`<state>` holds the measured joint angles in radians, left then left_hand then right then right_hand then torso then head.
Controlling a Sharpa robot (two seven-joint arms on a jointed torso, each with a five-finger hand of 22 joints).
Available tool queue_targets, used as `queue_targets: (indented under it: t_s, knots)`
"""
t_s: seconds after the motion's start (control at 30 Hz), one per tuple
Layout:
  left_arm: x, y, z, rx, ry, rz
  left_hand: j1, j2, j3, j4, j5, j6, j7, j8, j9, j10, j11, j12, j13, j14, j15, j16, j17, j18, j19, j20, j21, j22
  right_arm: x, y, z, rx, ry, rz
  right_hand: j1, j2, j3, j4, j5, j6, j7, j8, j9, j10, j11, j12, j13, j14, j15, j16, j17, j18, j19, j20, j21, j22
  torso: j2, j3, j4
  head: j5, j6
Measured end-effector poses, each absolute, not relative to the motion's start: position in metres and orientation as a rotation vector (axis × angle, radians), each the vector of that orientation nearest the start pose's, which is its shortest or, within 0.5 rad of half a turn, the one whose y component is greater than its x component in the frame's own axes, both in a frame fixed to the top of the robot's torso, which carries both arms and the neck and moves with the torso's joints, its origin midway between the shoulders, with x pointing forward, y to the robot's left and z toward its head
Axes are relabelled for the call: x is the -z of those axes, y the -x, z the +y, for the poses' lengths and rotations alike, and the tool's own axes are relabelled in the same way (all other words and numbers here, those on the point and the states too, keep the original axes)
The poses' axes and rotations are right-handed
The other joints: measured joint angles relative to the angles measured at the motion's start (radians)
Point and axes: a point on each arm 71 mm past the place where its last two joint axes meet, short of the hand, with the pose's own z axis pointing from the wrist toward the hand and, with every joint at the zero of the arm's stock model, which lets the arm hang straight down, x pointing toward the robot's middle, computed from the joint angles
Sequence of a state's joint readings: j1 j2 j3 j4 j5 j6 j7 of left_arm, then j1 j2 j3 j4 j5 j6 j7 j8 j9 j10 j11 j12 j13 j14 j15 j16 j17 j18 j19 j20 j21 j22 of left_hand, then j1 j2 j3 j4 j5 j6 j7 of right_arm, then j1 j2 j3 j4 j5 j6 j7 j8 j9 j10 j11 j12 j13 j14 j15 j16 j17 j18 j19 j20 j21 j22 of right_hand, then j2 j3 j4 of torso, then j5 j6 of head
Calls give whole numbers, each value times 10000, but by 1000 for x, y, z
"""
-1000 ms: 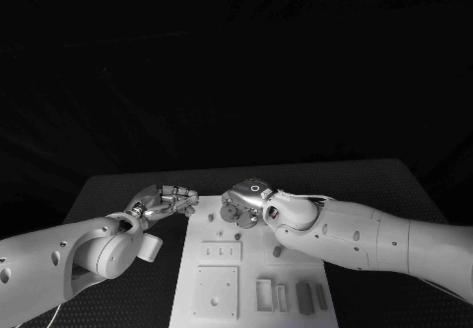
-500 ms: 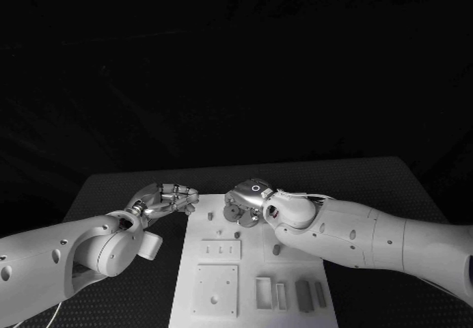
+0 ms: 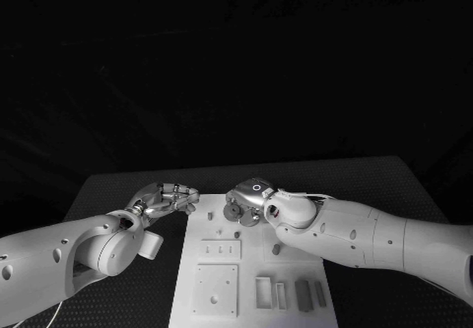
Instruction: Assemble the parts on the task board
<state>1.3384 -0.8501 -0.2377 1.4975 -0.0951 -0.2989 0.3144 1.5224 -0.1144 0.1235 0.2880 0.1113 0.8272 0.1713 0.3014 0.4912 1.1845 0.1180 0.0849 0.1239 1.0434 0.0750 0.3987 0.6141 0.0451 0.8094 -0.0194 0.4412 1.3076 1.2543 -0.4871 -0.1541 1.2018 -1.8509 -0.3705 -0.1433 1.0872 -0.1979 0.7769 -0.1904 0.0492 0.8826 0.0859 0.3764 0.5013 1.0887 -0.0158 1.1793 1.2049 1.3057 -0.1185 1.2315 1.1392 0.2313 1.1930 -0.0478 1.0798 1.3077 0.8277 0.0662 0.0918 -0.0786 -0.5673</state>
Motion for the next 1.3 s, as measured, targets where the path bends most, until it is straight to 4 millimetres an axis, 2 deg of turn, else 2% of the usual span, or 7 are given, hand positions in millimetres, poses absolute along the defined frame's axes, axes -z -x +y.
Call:
queue_targets:
  t_s: [0.23, 0.37, 0.47, 0.67, 0.9, 1.07, 1.3]
  knots:
    - [188, -492, 222, 13756, 9719, 16075, 0, 0, 0, 0, 0, 0, 0, 0, 8, 0, 0, 0, -1, 0, 0, 0, 9, 0, 0, 0, 0, -1, 203, -526, -100, -4440, 5901, 14714, 42, -143, 28, 28, 0, 0, 0, -119, 77, -48, 34, -102, -81, -41, 44, -85, -66, 1, -15, 15, -3, -12, -1, -3, -6, 0, -12]
    - [188, -492, 222, 13760, 9715, 16080, 0, 0, 0, 0, 0, 0, 0, 0, 8, 0, 0, 0, -1, 0, 0, 0, 9, 0, 0, 0, 0, -1, 203, -526, -101, -4465, 5799, 14781, 22, -525, 46, 45, 3, -4, 3, -605, -50, -48, 35, -217, -117, -169, 174, -203, -110, 1, -51, -14, -16, -45, -1, -12, -2, -6, -20]
    - [188, -493, 222, 13756, 9717, 16079, 0, 0, 0, 0, 0, 0, 0, 0, 8, 0, 0, 0, -1, 0, 0, 0, 8, 0, 0, 0, 0, -1, 205, -526, -104, -4449, 5741, 14870, -41, -802, -106, 3, 3, -353, 353, -1021, -292, -191, 173, -247, -117, -221, 226, -217, -109, -6, -111, -8, -20, -61, 1, -15, 4, -14, -25]
    - [188, -493, 222, 13745, 9727, 16092, 0, 0, 0, 0, 0, 0, 0, 0, 7, 0, 0, 0, -1, 0, 0, 0, 18, 0, 0, 0, 0, -2, 206, -526, -106, -4445, 5624, 14989, -50, -812, -291, 15, 3, -672, 495, -1131, -343, -424, 303, -265, -117, -202, 283, -259, -81, -73, -133, 8, -35, -62, 2, -15, 11, -14, -14]
    - [188, -493, 223, 13724, 9735, 16096, 0, 0, 0, 0, 0, 0, 0, -41, 6, 0, 0, -38, -2, 0, 0, 0, 18, -1, 0, 0, 0, -2, 207, -527, -108, -4468, 5514, 15096, -9, -850, -209, 97, 3, -682, 482, -1092, -315, -424, 303, -265, -117, -202, 283, -259, -55, -79, -135, 11, -35, -78, 4, -16, 6, -9, -12]
    - [188, -493, 223, 13721, 9736, 16099, 0, 0, 0, 0, 0, 0, 0, -41, 6, 0, 0, -38, -2, 0, 0, 0, 27, 0, 0, 0, 0, -2, 207, -527, -110, -4466, 5441, 15161, 109, -732, -25, 193, 3, -613, 414, -1015, -300, -424, 304, -265, -121, -174, 309, -313, -41, -82, -147, 25, -35, -83, 5, -10, 0, -16, -22]
    - [188, -493, 223, 13699, 9746, 16092, 0, 0, 0, 0, 0, 0, 0, -41, 5, 0, 0, -37, -2, 0, 0, 0, 27, 0, 0, 0, 0, -3, 203, -525, -128, -4842, 4722, 14953, 188, -653, 73, 208, 4, -613, 414, -1015, -301, -423, 306, -265, -127, -166, 316, -316, -28, -84, -146, 28, -35, -83, 4, -4, -6, -35, 11]
